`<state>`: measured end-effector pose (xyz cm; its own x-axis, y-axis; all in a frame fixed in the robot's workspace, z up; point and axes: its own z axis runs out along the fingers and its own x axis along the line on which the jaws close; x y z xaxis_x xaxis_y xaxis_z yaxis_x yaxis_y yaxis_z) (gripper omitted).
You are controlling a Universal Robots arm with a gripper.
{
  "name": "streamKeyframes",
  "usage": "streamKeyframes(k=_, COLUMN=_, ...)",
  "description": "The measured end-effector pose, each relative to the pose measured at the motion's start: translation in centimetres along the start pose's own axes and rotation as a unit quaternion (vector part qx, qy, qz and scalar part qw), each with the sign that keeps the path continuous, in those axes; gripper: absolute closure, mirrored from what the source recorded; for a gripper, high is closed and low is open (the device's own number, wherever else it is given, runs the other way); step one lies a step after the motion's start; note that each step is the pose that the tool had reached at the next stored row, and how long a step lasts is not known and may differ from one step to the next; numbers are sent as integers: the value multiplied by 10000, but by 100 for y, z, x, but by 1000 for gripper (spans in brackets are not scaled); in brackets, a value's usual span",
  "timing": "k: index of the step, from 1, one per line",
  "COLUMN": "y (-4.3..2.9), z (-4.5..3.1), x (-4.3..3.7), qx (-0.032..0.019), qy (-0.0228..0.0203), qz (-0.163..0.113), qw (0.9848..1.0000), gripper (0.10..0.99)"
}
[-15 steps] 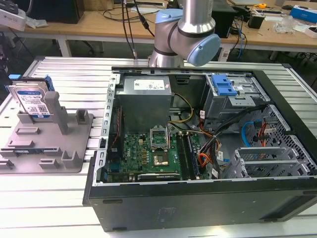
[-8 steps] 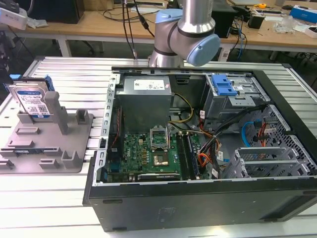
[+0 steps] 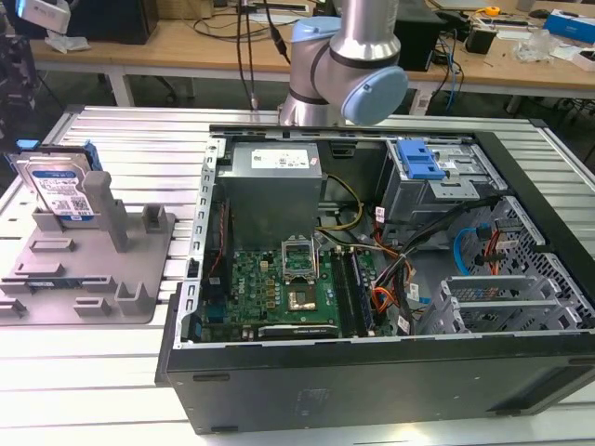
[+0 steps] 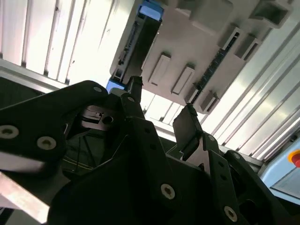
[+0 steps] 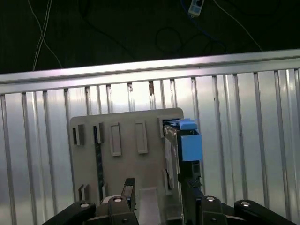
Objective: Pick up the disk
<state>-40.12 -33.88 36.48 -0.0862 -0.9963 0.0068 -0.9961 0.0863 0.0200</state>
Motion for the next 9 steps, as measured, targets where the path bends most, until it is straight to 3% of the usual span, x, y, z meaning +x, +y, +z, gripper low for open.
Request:
streamKeyframes(k=5, y=68, z=3, x=-339, qx=0, qy=2, qz=-16, qw=10000, gripper=545)
streamKeyframes(k=9, y=150, z=11, x=-347, qx=2, qy=18, qz=-98, qw=10000, gripper=545)
